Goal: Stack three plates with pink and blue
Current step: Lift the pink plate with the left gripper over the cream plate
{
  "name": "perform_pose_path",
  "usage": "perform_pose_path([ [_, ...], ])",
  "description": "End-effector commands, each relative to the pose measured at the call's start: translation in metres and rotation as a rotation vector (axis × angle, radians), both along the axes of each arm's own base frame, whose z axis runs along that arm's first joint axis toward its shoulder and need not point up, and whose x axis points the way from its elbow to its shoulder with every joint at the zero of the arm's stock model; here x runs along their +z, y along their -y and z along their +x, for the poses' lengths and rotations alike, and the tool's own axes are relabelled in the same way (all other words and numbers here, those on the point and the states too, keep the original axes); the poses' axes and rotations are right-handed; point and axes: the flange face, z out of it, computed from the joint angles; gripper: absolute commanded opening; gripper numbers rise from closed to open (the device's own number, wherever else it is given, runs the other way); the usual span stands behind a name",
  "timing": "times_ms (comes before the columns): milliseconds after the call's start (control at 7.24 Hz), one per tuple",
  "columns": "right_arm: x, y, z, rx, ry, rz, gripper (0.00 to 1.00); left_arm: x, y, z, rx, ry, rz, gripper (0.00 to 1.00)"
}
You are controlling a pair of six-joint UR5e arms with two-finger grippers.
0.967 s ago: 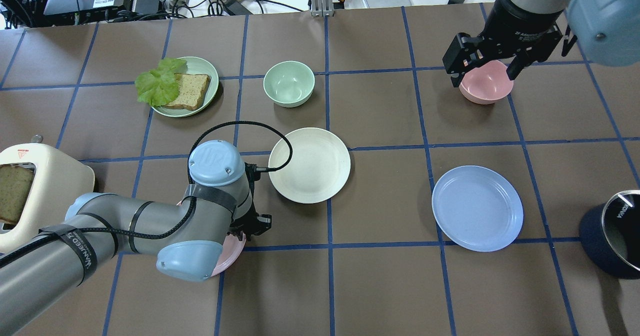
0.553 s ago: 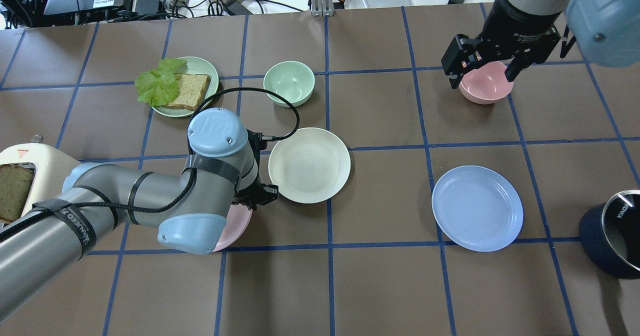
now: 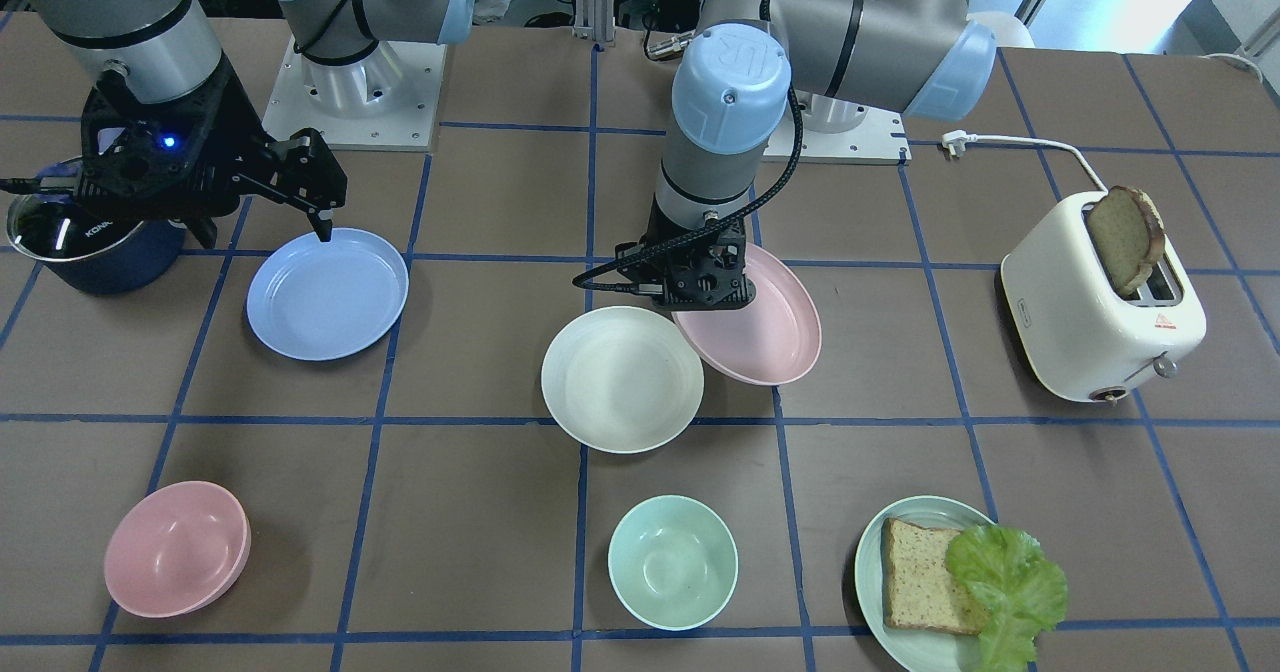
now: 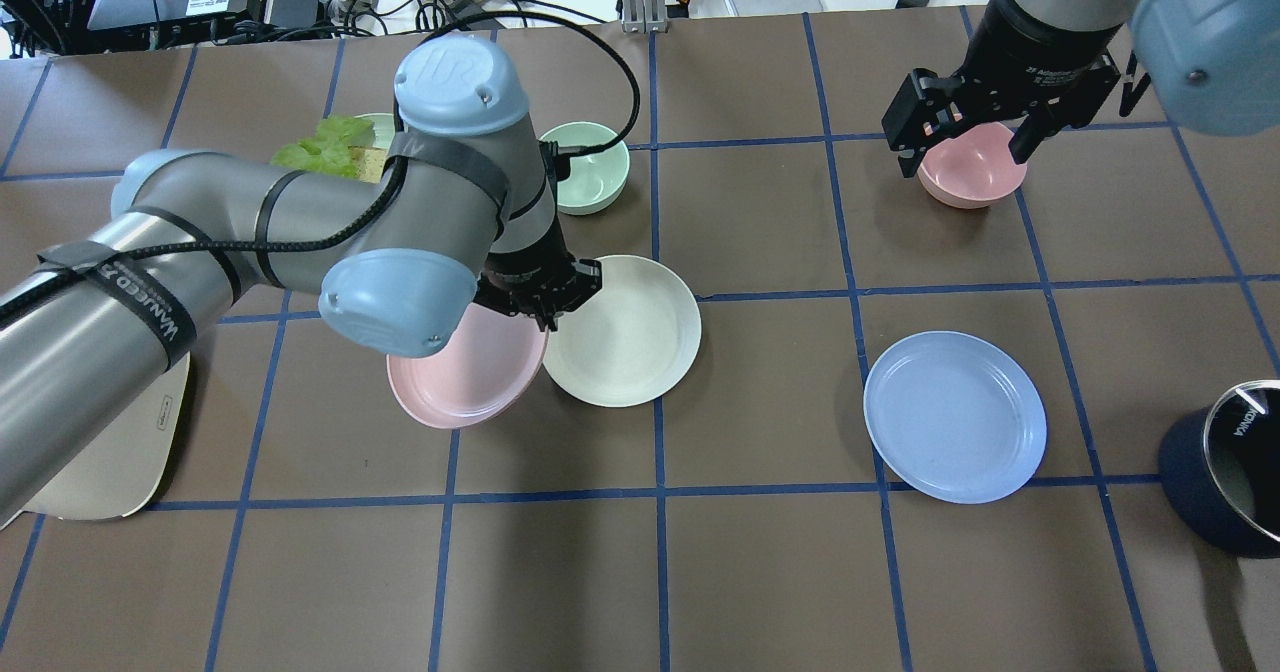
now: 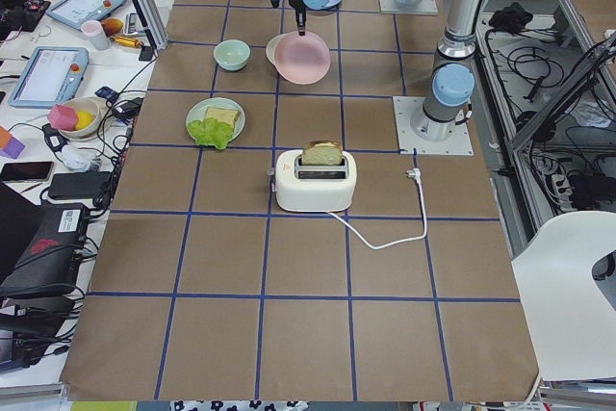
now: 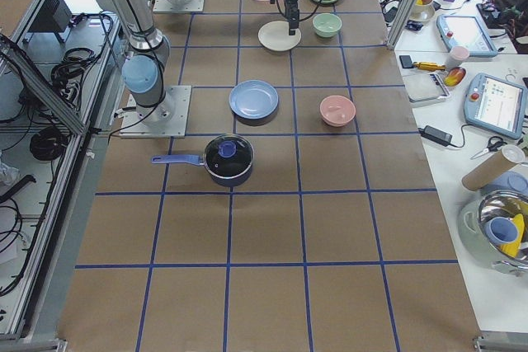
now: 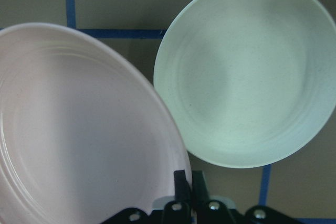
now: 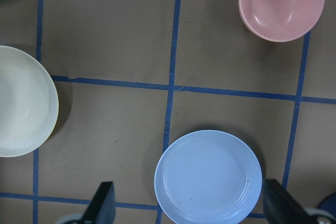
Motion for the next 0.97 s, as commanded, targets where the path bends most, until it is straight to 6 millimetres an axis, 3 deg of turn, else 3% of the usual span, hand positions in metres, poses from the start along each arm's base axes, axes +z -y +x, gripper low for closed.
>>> perform_pose_path([
  [0, 0.001, 0.000, -0.001, -0.001, 0.001, -0.003, 1.00, 0.000, 0.020, -0.051, 0.039, -0.031, -0.007, 0.00],
  [276, 0.002, 0.001, -0.001, 0.008, 0.001, -0.006, 1.00, -0.015, 0.027, -0.092, 0.026, -0.023, -0.010, 0.00],
  [415, 0.001, 0.001, -0.001, 0.003, 0.003, -0.006, 1.00, -0.032, 0.028, -0.103, 0.032, -0.016, 0.004, 0.00],
  [829, 0.005, 0.007, -0.005, 0.011, -0.005, -0.049, 1.00, -0.050, 0.027, -0.112, 0.009, 0.027, -0.011, 0.00],
])
